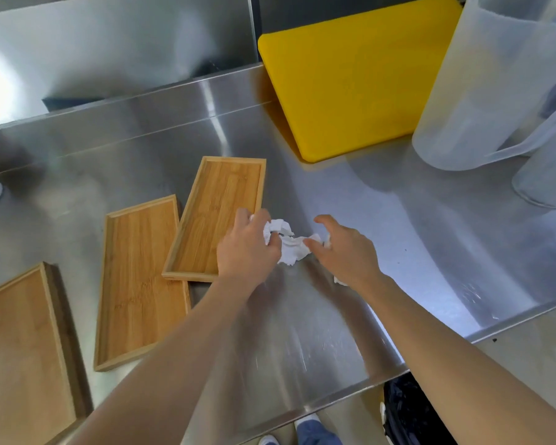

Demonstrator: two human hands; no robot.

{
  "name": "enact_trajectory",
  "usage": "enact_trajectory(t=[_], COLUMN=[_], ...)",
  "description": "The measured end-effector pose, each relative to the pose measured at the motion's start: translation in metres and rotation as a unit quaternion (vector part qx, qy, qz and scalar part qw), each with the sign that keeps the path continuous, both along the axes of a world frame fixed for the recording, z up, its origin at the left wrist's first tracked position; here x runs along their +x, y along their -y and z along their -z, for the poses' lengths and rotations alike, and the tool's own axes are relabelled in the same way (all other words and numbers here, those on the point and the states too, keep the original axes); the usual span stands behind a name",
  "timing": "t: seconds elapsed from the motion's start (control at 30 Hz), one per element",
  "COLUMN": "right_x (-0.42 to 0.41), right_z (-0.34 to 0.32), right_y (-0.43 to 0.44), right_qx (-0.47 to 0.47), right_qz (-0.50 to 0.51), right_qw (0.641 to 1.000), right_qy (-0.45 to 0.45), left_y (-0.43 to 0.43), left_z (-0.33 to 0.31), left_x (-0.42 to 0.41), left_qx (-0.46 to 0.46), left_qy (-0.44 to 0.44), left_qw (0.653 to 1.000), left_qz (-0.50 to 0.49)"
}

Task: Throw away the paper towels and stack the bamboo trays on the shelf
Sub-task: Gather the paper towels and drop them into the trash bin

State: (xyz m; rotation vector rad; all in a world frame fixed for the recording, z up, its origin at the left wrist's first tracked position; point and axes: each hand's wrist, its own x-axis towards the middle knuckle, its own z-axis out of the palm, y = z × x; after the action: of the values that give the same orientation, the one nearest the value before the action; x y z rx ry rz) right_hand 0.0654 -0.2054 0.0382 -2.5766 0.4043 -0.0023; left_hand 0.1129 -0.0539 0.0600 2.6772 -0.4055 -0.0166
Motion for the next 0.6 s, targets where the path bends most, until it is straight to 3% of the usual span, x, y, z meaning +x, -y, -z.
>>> enact_trajectory(t=[0.13, 0.3, 0.47, 0.6], right_x=[0.012, 0.017, 0.011, -0.003], right_z=[0.015, 0.024, 0.023, 0.017], right_y=[-0.014, -0.017, -0.010, 0.003], right_qx=[-0.076, -0.070, -0.066, -0.031], right_qz=[-0.082, -0.115, -0.111, -0.061], right_qw=[0.994, 0.991, 0.992, 0.998], right_qy=[-0.018, -0.004, -0.008, -0.014], left_y=[0.012, 0.016, 0.011, 0.003], left_z=[0.013, 0.029, 0.030, 0.017], left_x=[0.022, 0.034, 0.031, 0.018], left_qx=[0.147, 0.262, 0.204, 0.120], left_qy=[0.046, 0.041, -0.009, 0.022], left_qw=[0.988, 0.964, 0.979, 0.993], left_qz=[0.033, 0.022, 0.016, 0.010])
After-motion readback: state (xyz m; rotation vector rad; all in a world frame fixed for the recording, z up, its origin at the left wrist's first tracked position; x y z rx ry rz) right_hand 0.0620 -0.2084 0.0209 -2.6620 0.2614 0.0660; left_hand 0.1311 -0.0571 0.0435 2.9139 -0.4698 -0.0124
